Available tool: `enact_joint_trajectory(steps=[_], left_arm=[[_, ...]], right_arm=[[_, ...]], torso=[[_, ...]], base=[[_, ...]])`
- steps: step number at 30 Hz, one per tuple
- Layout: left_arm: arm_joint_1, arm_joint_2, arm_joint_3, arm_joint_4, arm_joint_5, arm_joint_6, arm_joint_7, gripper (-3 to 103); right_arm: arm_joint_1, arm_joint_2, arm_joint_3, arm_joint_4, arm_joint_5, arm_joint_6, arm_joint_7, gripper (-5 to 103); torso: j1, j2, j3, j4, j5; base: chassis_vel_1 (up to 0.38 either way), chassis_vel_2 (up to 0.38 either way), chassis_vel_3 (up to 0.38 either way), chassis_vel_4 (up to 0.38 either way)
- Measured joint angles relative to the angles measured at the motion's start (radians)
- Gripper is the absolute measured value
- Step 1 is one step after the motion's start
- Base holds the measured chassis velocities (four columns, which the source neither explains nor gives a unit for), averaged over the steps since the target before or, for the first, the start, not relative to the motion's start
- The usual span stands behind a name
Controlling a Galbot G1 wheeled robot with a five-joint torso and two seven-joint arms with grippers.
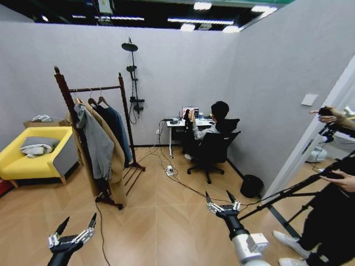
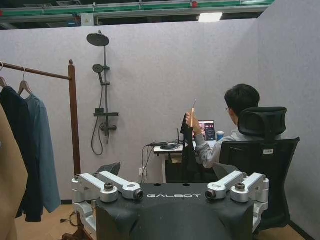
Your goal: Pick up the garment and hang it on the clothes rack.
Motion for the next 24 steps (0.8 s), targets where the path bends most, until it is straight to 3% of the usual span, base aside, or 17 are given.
enact_joint_trajectory(steps=[11,17,18,22,24], left_arm=[[0.0,0.0,0.0,0.0,0.0,0.0,0.0,100],[0.0,0.0,0.0,0.0,0.0,0.0,0.0,100],[0.0,0.0,0.0,0.0,0.0,0.0,0.0,100],[0.0,0.0,0.0,0.0,0.0,0.0,0.0,100],[0.0,0.0,0.0,0.0,0.0,0.0,0.0,100]], right_arm=[[0.003,-0.001,-0.001,-0.007,-0.001,0.016,-0.004,100],[0.005,-0.002,-0.001,-0.009,-0.001,0.018,-0.005,100],[0.006,-0.002,-0.001,-0.009,-0.001,0.018,-0.005,100],[0.008,-0.003,-0.001,-0.013,-0.001,0.019,-0.005,100],[0.008,-0.003,-0.001,-0.015,-0.002,0.022,-0.005,100]], torso=[[0.0,0.0,0.0,0.0002,0.0002],[0.0,0.0,0.0,0.0002,0.0004],[0.0,0.0,0.0,-0.0002,-0.0009],[0.001,0.0,0.0,0.0003,0.0004],[0.0,0.0,0.0,-0.0004,-0.0013]], base=[[-0.24,0.228,0.241,-0.249],[-0.328,0.322,0.312,-0.319],[-0.358,0.372,0.363,-0.334],[-0.362,0.373,0.374,-0.366],[-0.397,0.365,0.378,-0.362]])
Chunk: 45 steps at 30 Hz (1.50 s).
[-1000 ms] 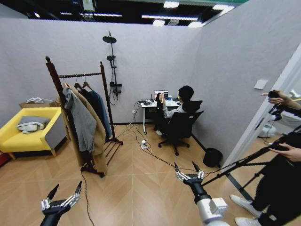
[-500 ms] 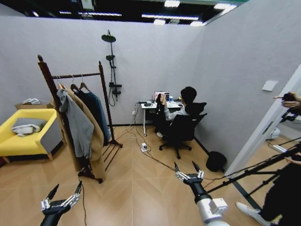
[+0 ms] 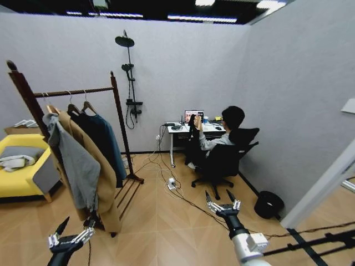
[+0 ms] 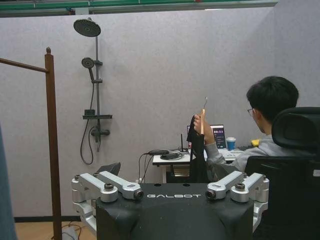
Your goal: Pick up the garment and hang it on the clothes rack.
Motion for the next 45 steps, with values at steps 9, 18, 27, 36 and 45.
enact_joint_trajectory(steps=[9,18,27,36,45], left_arm=[[0.0,0.0,0.0,0.0,0.0,0.0,0.0,100],[0.0,0.0,0.0,0.0,0.0,0.0,0.0,100],[0.0,0.0,0.0,0.0,0.0,0.0,0.0,100],[0.0,0.0,0.0,0.0,0.0,0.0,0.001,100],[0.0,0.0,0.0,0.0,0.0,0.0,0.0,100]], right_arm=[[0.004,0.0,-0.005,-0.006,-0.002,0.001,0.0,100],[0.005,0.0,-0.009,-0.009,-0.004,0.002,0.001,100],[0.008,0.0,-0.009,-0.01,-0.004,0.002,0.001,100],[0.028,0.003,0.005,-0.018,0.001,-0.019,0.019,100],[0.154,-0.018,0.115,-0.035,0.074,-0.128,0.019,100]], torso=[[0.0,0.0,0.0,0.0005,0.0016],[0.0,0.0,0.0,0.0003,0.0013],[0.0,0.0,0.0,0.0003,0.0018],[0.001,-0.001,0.001,0.0007,0.0017],[0.0,0.0,0.0,0.001,0.001]], base=[[-0.37,0.365,0.364,-0.357],[-0.349,0.361,0.346,-0.359],[-0.357,0.343,0.354,-0.363],[-0.327,0.338,0.33,-0.333],[-0.105,0.112,0.081,-0.055]])
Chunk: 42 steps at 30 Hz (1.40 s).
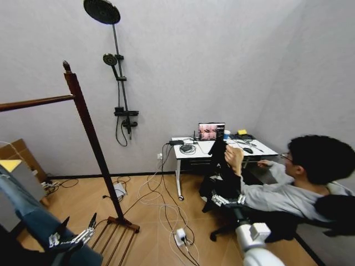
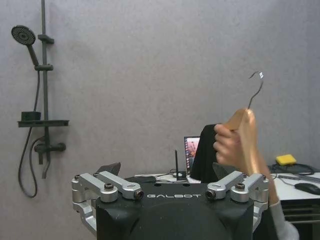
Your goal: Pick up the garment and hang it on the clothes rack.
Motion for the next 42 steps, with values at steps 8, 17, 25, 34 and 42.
enact_joint_trajectory(steps=[8,17,25,34,42], left_arm=[[0.0,0.0,0.0,0.0,0.0,0.0,0.0,100],[0.0,0.0,0.0,0.0,0.0,0.0,0.0,100],[0.0,0.0,0.0,0.0,0.0,0.0,0.0,100],[0.0,0.0,0.0,0.0,0.0,0.0,0.0,100],[0.0,0.0,0.0,0.0,0.0,0.0,0.0,100]], right_arm=[[0.166,-0.073,0.075,-0.109,0.076,-0.071,0.079,100],[0.306,-0.253,0.12,-0.269,0.173,-0.094,-0.076,100],[0.42,-0.351,0.019,-0.369,0.161,-0.093,-0.147,100],[0.502,-0.355,-0.039,-0.398,0.184,-0.172,-0.003,100],[0.527,-0.366,-0.045,-0.457,0.196,-0.176,-0.03,79]], torso=[[-0.001,0.001,0.0,-0.0007,0.0006],[0.001,0.0,0.0,-0.0007,0.0007],[0.0,0.0,0.0,-0.0004,0.0005],[0.0,0.0,0.0,-0.0006,0.0003],[0.0,0.0,0.0,-0.0007,0.0004]], base=[[0.046,-0.052,-0.06,0.054],[0.0,0.0,0.0,0.0],[0.0,0.0,0.0,0.0],[0.0,0.0,0.0,0.0],[0.0,0.0,0.0,0.0]])
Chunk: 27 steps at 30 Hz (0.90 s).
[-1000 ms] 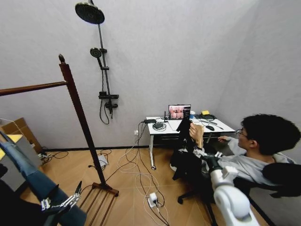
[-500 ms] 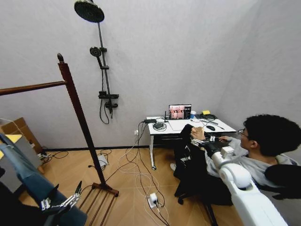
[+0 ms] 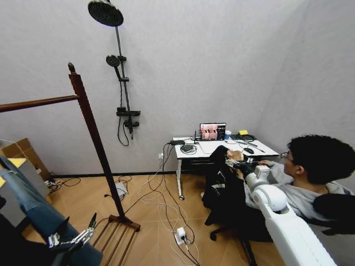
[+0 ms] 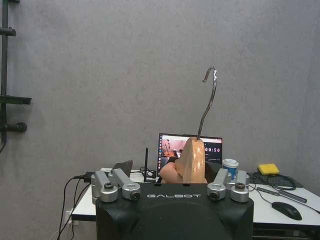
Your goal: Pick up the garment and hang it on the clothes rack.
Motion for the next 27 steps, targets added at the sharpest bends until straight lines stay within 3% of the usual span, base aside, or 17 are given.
enact_joint_trajectory(steps=[5,8,12,14,16,18,27], left_arm=[[0.0,0.0,0.0,0.0,0.0,0.0,0.0,100],[0.0,0.0,0.0,0.0,0.0,0.0,0.0,100],[0.0,0.0,0.0,0.0,0.0,0.0,0.0,100],[0.0,0.0,0.0,0.0,0.0,0.0,0.0,100],[0.0,0.0,0.0,0.0,0.0,0.0,0.0,100],[0.0,0.0,0.0,0.0,0.0,0.0,0.0,100],[0.0,0.0,0.0,0.0,0.0,0.0,0.0,100]], right_arm=[[0.015,-0.006,-0.002,-0.026,0.0,0.011,-0.011,68],[0.024,-0.009,-0.002,-0.046,-0.004,0.027,-0.032,51],[0.023,-0.007,-0.003,-0.049,-0.007,0.031,-0.035,41],[0.017,-0.004,-0.005,-0.042,-0.012,0.033,-0.036,25],[0.015,-0.003,-0.006,-0.039,-0.013,0.033,-0.036,25],[0.01,-0.001,-0.007,-0.027,-0.016,0.033,-0.036,14],[-0.051,0.012,0.007,0.072,-0.027,0.032,-0.026,10]], torso=[[0.0,0.0,0.0,0.0,0.0],[0.0,0.0,0.0,0.0001,-0.0001],[0.0,0.0,0.0,0.0,-0.0001],[0.0,0.0,0.0,0.0,0.0],[0.0,0.0,0.0,0.0,0.0],[0.0,0.0,0.0,0.0,0.0001],[0.0,0.0,0.0,0.0004,-0.0004]], base=[[0.0,0.0,0.0,0.0],[0.0,0.0,0.0,0.0],[0.0,0.0,0.0,0.0],[0.0,0.0,0.0,0.0],[0.0,0.0,0.0,0.0],[0.0,0.0,0.0,0.0],[0.0,0.0,0.0,0.0]])
